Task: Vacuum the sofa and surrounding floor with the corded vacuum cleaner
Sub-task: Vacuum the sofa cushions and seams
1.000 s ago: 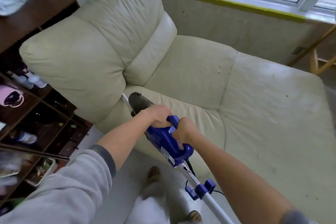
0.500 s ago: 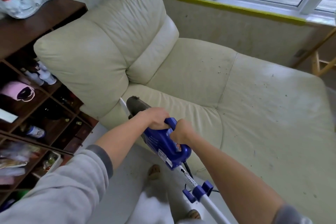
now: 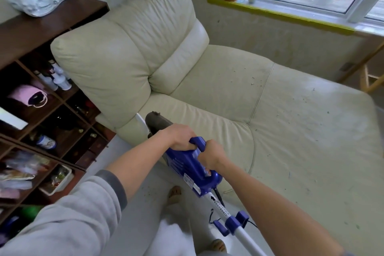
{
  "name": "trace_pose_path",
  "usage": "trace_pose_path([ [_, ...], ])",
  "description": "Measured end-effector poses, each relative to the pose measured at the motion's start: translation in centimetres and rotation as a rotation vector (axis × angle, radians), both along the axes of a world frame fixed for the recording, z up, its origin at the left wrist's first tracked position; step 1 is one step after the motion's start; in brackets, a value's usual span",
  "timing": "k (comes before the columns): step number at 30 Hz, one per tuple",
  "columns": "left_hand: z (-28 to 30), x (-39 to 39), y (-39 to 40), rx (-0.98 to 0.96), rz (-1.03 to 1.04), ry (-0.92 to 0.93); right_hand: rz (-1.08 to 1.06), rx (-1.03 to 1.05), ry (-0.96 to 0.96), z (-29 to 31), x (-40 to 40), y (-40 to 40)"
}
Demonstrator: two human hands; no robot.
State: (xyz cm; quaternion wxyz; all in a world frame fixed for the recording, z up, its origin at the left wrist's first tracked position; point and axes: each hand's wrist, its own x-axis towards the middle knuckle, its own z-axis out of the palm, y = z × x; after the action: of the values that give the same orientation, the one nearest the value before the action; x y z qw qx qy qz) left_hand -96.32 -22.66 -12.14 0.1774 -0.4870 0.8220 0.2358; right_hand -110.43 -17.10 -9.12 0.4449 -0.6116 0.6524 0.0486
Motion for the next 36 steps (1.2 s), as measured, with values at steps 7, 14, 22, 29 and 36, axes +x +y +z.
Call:
trace_pose_path([
  [7, 1.0, -0.8, -1.4, -0.15, -0.014, 0.02, -0.117, -0.075, -0.039, 0.0, -0.2, -1.4],
  [14, 1.1, 0.9, -6.3, -0.114, -0.038, 0.012, -0.167, -0.001, -0.037, 0.2, 2.2, -5.9],
  [22, -0.8, 4.6, -12.6, -0.052, -0.087, 0.05, -0.244, 0.13, -0.021, 0.0, 6.0, -11.7],
  [29, -2.5, 7.7, -16.4, 0.094, -0.036, 0.086, -0.312, 0.212, -0.035, -1.6, 9.0, -15.8],
  [36, -3.1, 8.2, -16.8, 0.13, -0.113, 0.038, -0.328, 0.251, -0.071, -1.8, 10.0, -15.1],
])
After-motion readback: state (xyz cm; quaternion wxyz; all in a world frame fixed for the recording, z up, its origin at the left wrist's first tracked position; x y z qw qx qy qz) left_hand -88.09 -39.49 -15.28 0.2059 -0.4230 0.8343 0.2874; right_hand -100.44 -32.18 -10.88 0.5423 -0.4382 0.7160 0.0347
